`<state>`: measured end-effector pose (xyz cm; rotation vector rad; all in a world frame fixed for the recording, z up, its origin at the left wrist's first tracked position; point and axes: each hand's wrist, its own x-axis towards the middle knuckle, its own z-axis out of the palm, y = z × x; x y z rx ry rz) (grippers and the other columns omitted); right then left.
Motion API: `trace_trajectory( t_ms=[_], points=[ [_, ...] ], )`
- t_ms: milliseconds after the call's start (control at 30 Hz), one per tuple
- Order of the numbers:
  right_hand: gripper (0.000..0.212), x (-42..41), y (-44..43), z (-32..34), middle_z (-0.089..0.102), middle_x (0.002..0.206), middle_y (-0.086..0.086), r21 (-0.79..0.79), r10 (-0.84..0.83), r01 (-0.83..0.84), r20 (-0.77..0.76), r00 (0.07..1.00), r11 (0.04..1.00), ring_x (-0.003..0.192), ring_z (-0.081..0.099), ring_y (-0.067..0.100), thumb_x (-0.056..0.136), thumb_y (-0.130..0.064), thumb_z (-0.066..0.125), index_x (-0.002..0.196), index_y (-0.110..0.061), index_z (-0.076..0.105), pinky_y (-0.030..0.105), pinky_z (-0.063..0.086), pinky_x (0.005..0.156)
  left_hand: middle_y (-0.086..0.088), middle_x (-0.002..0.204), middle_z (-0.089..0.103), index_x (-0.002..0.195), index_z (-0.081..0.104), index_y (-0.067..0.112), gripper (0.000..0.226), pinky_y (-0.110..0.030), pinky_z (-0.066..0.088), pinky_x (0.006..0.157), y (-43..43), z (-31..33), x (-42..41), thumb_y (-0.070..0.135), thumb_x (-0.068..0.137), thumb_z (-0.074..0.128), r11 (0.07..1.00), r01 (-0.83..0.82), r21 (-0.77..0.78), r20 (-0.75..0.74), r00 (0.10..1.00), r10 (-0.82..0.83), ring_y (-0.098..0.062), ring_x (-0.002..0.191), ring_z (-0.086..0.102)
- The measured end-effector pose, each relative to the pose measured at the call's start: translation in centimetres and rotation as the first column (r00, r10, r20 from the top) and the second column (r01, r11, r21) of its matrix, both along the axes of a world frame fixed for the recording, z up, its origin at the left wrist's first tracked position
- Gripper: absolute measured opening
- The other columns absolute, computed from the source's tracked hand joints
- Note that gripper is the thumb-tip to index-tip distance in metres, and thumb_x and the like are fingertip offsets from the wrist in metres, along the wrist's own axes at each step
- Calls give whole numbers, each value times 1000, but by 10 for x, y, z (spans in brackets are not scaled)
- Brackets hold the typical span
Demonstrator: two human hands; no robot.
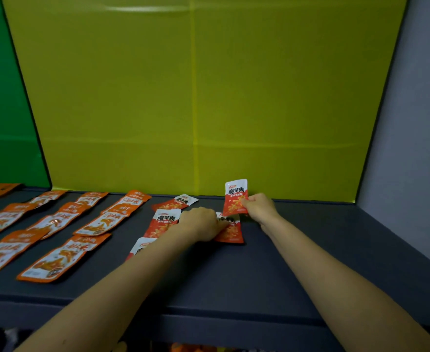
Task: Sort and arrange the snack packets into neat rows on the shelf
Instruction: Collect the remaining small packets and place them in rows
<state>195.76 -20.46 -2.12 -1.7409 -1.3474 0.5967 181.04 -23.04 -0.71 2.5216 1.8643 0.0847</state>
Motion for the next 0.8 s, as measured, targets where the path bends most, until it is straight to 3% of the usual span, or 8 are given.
trace_trajectory(
  t_ms=[100, 267, 367, 500, 633, 700, 800],
  points=[
    [43, -3, 12, -1, 62, 76, 7, -28, -17, 19, 70, 997, 999, 79, 55, 24, 91, -29, 51, 50, -19, 47, 29, 33, 56, -15, 124, 58, 111, 58, 7, 58, -36, 42, 88, 1, 0, 1, 55, 94, 30, 999, -3, 35, -29, 1000, 4, -31, 114, 55],
    [42, -1, 18, -12, 52, 82, 7, -73, -71, 102, 342, 937, 992, 77, 52, 26, 88, -39, 49, 54, -19, 34, 28, 32, 57, -16, 123, 58, 110, 57, 6, 56, -37, 43, 87, 4, -1, 2, 52, 95, 29, 999, 7, 53, -40, 999, -5, -32, 113, 54],
    [31, -2, 18, -14, 63, 94, 12, -55, -75, 111, 446, 892, 992, 95, 62, 30, 90, -41, 48, 69, -19, 49, 29, 36, 65, -17, 121, 59, 109, 59, 5, 56, -37, 43, 86, 2, -2, 3, 51, 95, 29, 996, 0, 86, -56, 998, 5, -33, 113, 55],
    [28, -1, 21, -17, 56, 90, 11, -76, -27, 65, 424, 905, 995, 95, 61, 33, 88, -45, 48, 83, -18, 48, 30, 36, 65, -15, 117, 62, 105, 60, 7, 56, -33, 39, 76, -3, 2, -2, 53, 94, 30, 986, -26, 165, -48, 998, 34, -31, 108, 57],
    [30, 2, 5, -1, 62, 115, 10, -40, 9, 6, 366, 931, 999, 106, 57, 32, 90, -42, 48, 103, -16, 55, 33, 42, 76, -13, 113, 63, 104, 57, 12, 44, -35, 43, 78, -20, 15, -35, 48, 94, 35, 933, -90, 348, 64, 995, 72, -33, 107, 57],
    [30, -4, -11, 14, 61, 118, 5, 33, 62, -79, 360, 931, 996, 108, 57, 27, 90, -37, 51, 112, -16, 55, 34, 45, 83, -12, 106, 66, 101, 57, 15, 37, -35, 43, 73, -32, 19, -60, 46, 94, 37, 900, -117, 420, 122, 990, 72, -33, 102, 59],
    [22, -28, -45, 35, 64, 108, -1, 210, 164, -251, 360, 918, 945, 93, 59, 19, 90, -29, 55, 108, -17, 59, 27, 42, 74, -6, 101, 65, 97, 57, 17, 33, -33, 40, 69, -60, 17, -104, 45, 93, 41, 845, -176, 504, 210, 975, 78, -28, 101, 58]
  ],
)
